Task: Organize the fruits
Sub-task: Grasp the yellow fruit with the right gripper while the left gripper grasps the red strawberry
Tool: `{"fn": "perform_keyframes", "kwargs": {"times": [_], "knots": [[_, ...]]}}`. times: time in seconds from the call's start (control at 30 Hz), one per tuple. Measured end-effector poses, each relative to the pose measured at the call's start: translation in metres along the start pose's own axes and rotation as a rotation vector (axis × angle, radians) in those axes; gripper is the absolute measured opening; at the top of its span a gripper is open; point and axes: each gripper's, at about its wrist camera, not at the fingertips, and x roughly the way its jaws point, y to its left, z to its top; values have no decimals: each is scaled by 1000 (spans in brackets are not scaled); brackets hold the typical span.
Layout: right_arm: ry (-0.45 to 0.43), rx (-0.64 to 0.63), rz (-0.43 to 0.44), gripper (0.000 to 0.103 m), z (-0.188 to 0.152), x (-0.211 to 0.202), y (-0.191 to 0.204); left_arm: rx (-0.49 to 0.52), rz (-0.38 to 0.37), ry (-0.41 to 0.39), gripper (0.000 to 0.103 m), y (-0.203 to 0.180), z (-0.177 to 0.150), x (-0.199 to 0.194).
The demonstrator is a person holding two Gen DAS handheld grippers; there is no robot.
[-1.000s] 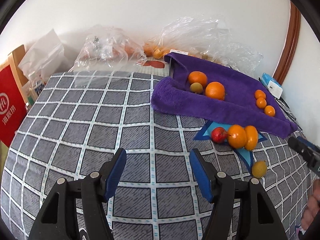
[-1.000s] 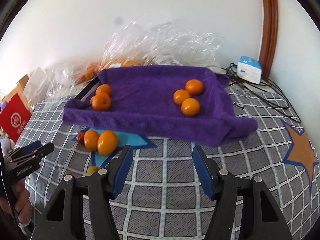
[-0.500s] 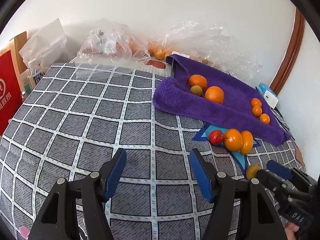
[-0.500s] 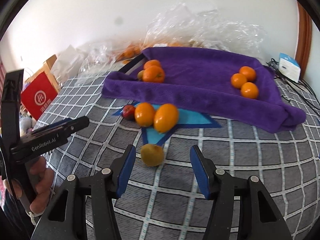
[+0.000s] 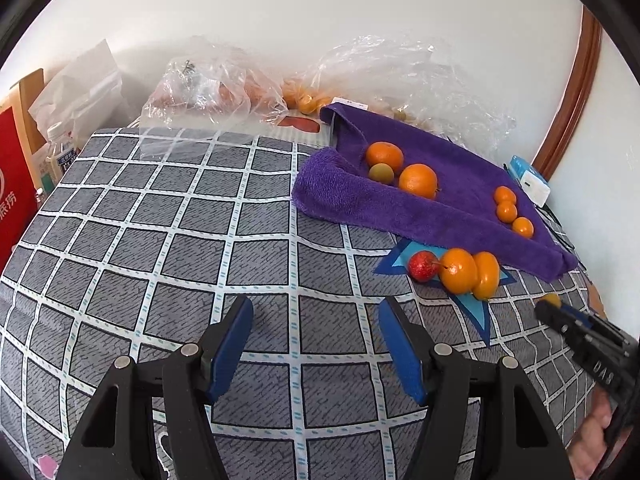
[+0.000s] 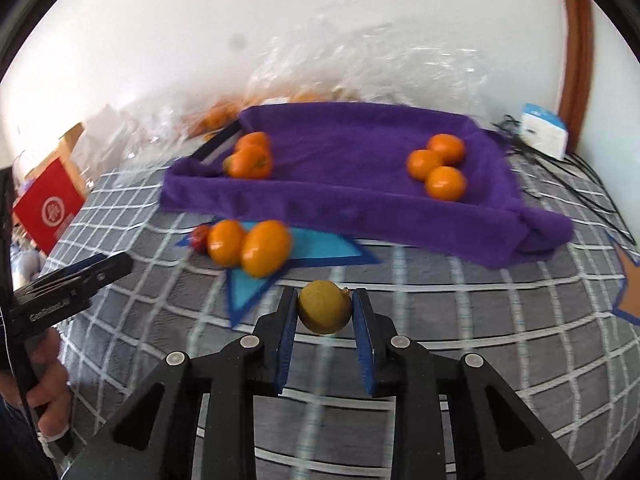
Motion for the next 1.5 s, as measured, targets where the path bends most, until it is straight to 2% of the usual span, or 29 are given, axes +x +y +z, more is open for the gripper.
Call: {"fn": "perform_keyframes", "kwargs": {"times": [0.2,0.33,0.4,0.5,0.57,0.67,0.8,1.1,1.27,1.37,1.43,1.5], "knots": [[14,86,-63,28,1,-1,-53,0,-2,9,63,0,0,2],[12,109,-65,28,0,-3,-69,-12,-7,25,57,0,2,3],[6,98,-79,28,-1,-4,-73,-8,-38,39,57,-5,3,2],[2,86,-87,28,-1,2,-76,84,-20,14,57,-26,3,-2],[-2,78,-109,28,-3,3,-76,149,-17,27,57,-40,5,0],[-20,68,-133,28,-5,0,-73,199,-49,46,52,-57,11,7],[-17,57,-119,28,-5,1,-73,245,-30,66,43,-71,17,22],[4,112,-98,28,-5,5,-84,250,-29,89,42,-78,23,45],[9,112,-96,28,-5,6,-83,255,-25,85,36,-84,26,53],[12,121,-87,28,-5,7,-85,243,-23,80,29,-84,26,56],[13,129,-80,28,-5,8,-86,230,-49,71,23,-81,26,54],[14,134,-75,28,-5,8,-87,192,-87,70,23,-73,28,54]]}}
